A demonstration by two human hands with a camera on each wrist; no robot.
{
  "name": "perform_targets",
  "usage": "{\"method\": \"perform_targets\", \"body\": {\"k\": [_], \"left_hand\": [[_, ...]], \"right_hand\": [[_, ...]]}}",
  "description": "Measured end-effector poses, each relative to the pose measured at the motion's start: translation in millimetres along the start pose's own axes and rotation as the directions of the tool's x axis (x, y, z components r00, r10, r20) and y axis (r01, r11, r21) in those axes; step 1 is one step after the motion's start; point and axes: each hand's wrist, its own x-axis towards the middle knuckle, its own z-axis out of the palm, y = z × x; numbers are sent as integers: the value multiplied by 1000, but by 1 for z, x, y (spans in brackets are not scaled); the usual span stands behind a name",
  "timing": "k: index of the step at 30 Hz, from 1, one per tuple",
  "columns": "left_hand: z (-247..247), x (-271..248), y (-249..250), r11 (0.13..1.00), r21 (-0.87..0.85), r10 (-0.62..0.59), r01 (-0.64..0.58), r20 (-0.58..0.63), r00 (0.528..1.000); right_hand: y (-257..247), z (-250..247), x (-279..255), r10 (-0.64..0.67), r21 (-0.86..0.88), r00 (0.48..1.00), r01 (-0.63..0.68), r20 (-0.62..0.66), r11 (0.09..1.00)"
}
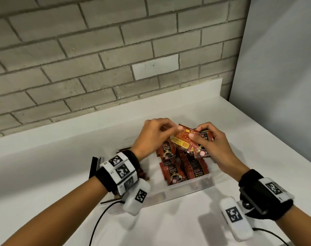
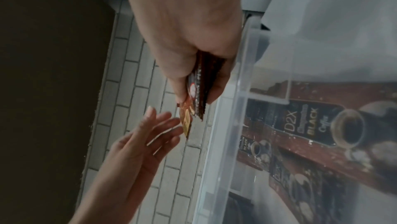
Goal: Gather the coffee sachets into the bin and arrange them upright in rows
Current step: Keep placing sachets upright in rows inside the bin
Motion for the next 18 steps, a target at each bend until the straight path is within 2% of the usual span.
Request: {"method": "perform_targets", "body": {"k": [1,3,11,15,18], "left_hand": [[4,-2,5,997,66,28,-29,18,999],[9,-3,8,995,102,2,-5,32,999],[11,-2,9,971,-67,-223,228,69,972],[15,-2,3,862,-296,-379,412,165,911],[12,-1,-6,755,-404,-484,517,191,854]], "right_hand": [[0,2,0,-15,-24,1000,16,6,1000],[-1,6,-1,-41,-56,999,42,29,998],[1,9,-4,-64,-83,995,70,76,994],[1,9,-3,-20,-29,996,23,87,999],[-6,6,-2,109,137,992,-117,61,984]]}}
